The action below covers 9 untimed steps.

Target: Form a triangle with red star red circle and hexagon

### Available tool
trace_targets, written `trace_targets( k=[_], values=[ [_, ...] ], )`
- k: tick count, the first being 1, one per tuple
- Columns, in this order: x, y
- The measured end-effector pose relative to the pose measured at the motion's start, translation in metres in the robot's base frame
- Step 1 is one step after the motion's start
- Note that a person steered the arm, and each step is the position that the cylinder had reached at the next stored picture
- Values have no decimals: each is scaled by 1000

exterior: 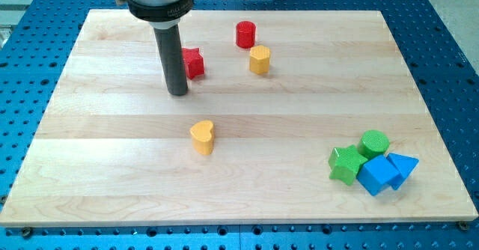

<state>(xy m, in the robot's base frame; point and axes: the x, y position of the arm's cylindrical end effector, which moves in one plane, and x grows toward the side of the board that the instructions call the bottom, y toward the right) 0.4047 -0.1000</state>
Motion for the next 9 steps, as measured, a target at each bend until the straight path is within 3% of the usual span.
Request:
trace_targets(
  k=[2, 3, 4, 6, 7, 8, 9],
  values=[
    [-57, 19],
    [-10, -18],
    [25, -12],
    [-22, 139],
    [-49, 165],
    [-37, 162],
    [-47, 206]
  ],
)
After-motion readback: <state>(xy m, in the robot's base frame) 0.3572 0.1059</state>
